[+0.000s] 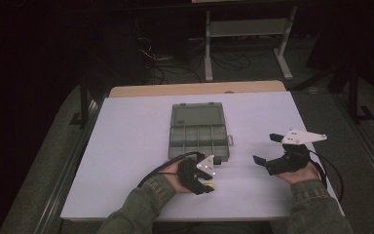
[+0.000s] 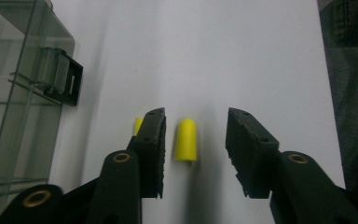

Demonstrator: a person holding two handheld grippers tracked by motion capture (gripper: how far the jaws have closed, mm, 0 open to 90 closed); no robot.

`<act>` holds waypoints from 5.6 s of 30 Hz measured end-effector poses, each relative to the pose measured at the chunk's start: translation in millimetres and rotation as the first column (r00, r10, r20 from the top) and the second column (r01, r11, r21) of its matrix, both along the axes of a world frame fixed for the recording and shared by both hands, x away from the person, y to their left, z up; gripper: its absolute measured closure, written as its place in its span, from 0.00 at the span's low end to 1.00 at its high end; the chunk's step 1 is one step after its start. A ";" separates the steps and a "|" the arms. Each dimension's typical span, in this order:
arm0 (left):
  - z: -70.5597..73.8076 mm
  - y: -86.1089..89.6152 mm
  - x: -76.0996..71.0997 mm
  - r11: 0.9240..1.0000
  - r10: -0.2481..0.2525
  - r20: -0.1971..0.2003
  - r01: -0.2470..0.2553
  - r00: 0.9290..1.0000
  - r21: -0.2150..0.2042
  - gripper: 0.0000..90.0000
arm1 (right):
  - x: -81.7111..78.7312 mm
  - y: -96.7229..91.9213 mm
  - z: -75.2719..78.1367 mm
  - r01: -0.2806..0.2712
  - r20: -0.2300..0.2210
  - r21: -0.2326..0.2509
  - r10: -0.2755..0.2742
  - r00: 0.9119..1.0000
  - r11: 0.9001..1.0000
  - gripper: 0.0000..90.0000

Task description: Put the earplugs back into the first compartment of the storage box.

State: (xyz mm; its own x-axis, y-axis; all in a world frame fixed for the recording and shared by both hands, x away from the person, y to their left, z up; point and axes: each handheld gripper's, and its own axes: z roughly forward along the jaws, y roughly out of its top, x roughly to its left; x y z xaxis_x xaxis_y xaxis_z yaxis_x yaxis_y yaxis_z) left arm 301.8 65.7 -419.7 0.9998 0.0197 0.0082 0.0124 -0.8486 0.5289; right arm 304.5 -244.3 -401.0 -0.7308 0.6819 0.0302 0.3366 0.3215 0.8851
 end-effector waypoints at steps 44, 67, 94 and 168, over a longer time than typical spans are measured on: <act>57.5 38.1 19.2 0.986 0.089 0.003 -0.088 0.996 -0.140 0.90 | 1.2 -0.2 -1.5 -0.002 -0.011 -0.001 0.002 1.000 1.000 0.00; 90.4 84.1 62.1 0.959 0.239 0.056 -0.227 0.969 -0.173 0.91 | 1.4 0.4 -2.3 0.005 -0.014 -0.009 -0.005 1.000 1.000 0.00; 55.5 115.3 135.3 0.901 0.402 0.016 -0.393 0.915 -0.181 0.91 | 3.4 0.7 -3.5 0.003 -0.022 -0.010 -0.004 1.000 1.000 0.00; 97.1 75.2 67.0 0.910 0.246 0.020 -0.224 0.969 -0.349 0.00 | 0.8 -0.5 -1.3 0.005 -0.009 -0.007 -0.005 1.000 1.000 0.00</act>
